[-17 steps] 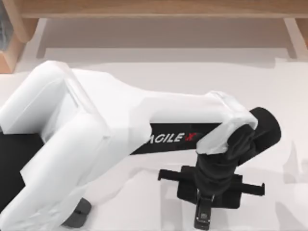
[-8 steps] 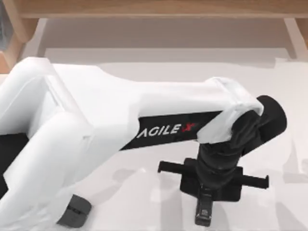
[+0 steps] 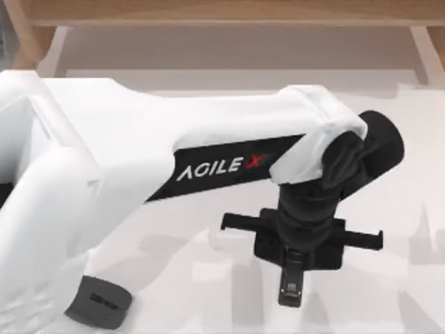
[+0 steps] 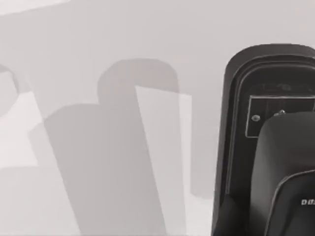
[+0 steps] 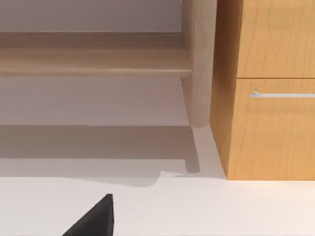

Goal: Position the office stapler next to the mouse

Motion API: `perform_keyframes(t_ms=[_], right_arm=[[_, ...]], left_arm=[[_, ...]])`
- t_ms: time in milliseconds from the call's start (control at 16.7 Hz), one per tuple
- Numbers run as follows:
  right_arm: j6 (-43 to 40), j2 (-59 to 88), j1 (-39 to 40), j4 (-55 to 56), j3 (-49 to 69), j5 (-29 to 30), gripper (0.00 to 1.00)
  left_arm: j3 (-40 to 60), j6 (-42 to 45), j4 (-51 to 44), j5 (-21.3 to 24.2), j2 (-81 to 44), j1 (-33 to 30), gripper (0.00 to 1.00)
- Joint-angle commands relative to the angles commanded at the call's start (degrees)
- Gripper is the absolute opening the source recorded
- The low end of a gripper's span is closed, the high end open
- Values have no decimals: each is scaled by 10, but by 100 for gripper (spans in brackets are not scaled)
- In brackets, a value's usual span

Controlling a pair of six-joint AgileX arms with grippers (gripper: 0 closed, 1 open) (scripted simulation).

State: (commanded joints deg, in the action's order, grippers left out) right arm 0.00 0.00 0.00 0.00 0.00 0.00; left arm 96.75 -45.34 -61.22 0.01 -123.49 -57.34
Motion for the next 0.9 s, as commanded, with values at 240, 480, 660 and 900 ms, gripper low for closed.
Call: perform_keyframes(t_ms=[240, 480, 660, 900], right_arm=[[0, 0, 0, 0, 0, 0, 100], [0, 0, 0, 0, 0, 0, 100], [0, 0, 0, 0, 0, 0, 100], [0, 0, 0, 0, 0, 0, 100]], left_arm=[[-10, 45, -17, -4, 10, 62, 0], [-32, 105, -32, -8, 16, 145, 0], [-50, 155, -39, -9, 22, 212, 0], [-69, 219, -42, -8, 35, 297, 0]])
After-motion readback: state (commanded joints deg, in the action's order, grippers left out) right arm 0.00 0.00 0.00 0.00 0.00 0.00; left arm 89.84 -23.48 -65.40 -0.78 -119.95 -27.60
